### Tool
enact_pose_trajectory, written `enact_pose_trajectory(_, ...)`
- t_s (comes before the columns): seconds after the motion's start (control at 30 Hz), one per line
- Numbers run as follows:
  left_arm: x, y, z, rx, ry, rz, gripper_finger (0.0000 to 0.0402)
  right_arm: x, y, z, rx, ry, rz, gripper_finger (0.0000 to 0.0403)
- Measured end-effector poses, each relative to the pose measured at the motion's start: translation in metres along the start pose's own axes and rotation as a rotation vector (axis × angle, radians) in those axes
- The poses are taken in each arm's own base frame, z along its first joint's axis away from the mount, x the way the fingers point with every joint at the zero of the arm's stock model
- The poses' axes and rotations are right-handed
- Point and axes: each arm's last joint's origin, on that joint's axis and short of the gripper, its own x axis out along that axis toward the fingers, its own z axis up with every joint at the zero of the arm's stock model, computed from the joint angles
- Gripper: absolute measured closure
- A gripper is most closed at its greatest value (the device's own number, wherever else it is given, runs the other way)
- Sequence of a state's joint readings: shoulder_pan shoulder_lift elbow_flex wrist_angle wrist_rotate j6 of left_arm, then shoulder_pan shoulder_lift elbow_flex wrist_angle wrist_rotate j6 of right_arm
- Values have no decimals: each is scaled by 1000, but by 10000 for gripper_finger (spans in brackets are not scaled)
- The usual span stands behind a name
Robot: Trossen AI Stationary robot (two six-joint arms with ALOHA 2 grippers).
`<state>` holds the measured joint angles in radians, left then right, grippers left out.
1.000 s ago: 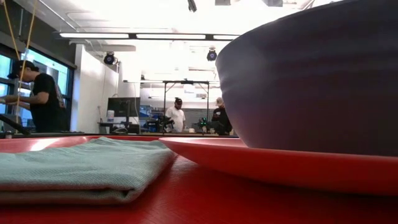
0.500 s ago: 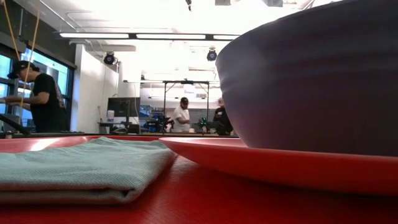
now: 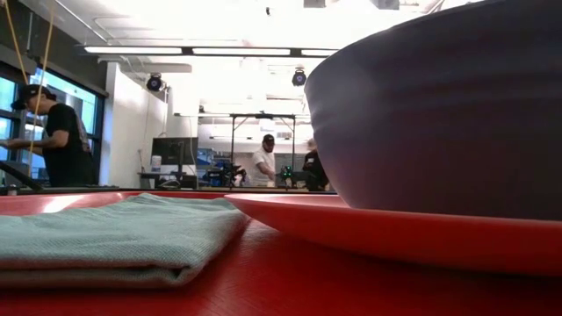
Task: Set up tray
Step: Put the blue fork on the blue napkin
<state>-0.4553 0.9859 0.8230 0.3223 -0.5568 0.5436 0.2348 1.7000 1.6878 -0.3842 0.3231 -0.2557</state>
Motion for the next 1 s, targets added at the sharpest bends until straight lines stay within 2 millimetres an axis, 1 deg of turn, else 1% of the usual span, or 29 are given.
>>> enact_pose_trajectory(0.1, 6, 1, -2, 2, -10, 0, 120, 0, 0, 0, 0, -5, 16, 403)
enact_pose_trajectory(0.3, 10, 4, -5, -31, -35, -38, 119, 0, 1, 0, -12, -6, 16, 403)
enact_pose_trajectory(0.63, 10, 4, -5, -40, -31, -29, 140, 0, 0, 0, -15, -3, 8, 403)
enact_pose_trajectory(0.7, 10, 4, -8, -25, 25, 17, 143, 0, -2, -1, -15, 7, -14, 403)
enact_pose_trajectory(0.83, 8, 6, -18, 25, 197, 188, 149, 3, -9, -5, -6, 35, -32, 403)
enact_pose_trajectory(1.0, 7, 9, -21, 59, 302, 350, 152, 5, -19, -9, 11, 65, -67, 403)
